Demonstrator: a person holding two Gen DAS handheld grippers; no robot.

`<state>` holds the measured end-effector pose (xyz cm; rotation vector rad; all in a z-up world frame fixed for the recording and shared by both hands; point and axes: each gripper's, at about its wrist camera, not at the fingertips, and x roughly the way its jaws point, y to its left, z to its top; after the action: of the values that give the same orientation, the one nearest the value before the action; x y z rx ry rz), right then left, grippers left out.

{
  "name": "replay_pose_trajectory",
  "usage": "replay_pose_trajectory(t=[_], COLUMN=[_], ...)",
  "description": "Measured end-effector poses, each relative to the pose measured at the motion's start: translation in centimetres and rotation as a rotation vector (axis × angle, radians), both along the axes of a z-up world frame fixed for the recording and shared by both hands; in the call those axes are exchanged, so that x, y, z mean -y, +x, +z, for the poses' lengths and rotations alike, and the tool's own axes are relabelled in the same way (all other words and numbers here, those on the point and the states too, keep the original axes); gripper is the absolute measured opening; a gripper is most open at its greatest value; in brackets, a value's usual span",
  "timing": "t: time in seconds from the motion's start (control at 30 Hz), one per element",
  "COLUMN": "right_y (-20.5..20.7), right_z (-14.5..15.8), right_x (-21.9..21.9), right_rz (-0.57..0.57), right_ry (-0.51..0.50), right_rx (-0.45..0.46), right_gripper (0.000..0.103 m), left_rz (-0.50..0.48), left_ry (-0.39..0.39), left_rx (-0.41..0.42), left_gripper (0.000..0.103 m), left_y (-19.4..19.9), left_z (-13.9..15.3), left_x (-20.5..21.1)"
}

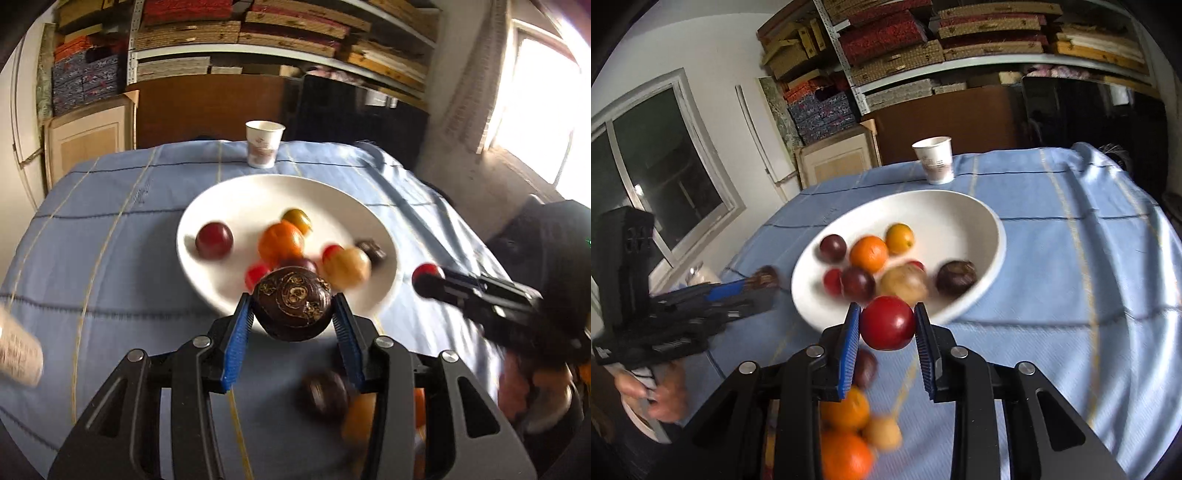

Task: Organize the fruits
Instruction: 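Carry the tomato and mangosteen onto the white plate and open both tools, then withdraw both open tools from the plate toward the fruit pile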

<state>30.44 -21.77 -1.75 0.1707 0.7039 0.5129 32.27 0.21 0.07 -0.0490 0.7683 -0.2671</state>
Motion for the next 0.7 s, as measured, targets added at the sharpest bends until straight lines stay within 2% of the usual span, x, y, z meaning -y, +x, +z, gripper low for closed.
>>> replay_pose_trajectory(t=[0.1, 0.13, 0.17, 0.2, 0.23, 0.33, 0.4, 0.47, 0.6, 0.7], right_y=[2.1, 2.6, 3.0, 3.1, 2.8, 1.4, 0.3, -1.1, -3.4, -4.8], right_z=[-0.3, -0.4, -0.5, -0.5, -0.4, 0.3, 0.5, 0.3, -0.9, -1.5], right_x=[-1.9, -2.6, -3.1, -3.3, -3.1, -2.5, -1.8, -1.3, -1.0, -0.8], right_rz=[0.026, 0.041, 0.048, 0.051, 0.055, 0.062, 0.05, 0.038, 0.016, 0.018], right_ry=[-0.011, -0.022, -0.027, -0.026, -0.013, -0.006, -0.009, -0.021, -0.107, -0.124], right_rx=[-0.009, -0.01, -0.012, -0.018, -0.015, 0.006, 0.025, 0.03, 0.045, 0.026], right_gripper=[0.031, 0.031, 0.035, 0.045, 0.045, 0.047, 0.055, 0.055, 0.055, 0.055], left_rz=[0.03, 0.052, 0.062, 0.071, 0.096, 0.115, 0.134, 0.154, 0.188, 0.187], left_ry=[0.032, 0.05, 0.053, 0.051, 0.052, 0.053, 0.059, 0.075, 0.134, 0.147], left_rx=[-0.009, -0.011, -0.01, -0.006, 0.018, 0.091, 0.128, 0.142, 0.11, 0.081], left_gripper=[0.044, 0.05, 0.059, 0.079, 0.088, 0.097, 0.098, 0.098, 0.099, 0.099], left_y=[2.2, 2.9, 3.3, 3.4, 2.8, 0.5, -1.1, -2.5, -4.9, -6.4], left_z=[-0.5, -0.7, -0.8, -0.6, -0.1, 1.5, 2.1, 1.9, -0.1, -1.1], left_x=[0.6, 0.7, 0.6, 0.3, -0.1, -0.9, -1.1, -1.2, -1.3, -1.5])
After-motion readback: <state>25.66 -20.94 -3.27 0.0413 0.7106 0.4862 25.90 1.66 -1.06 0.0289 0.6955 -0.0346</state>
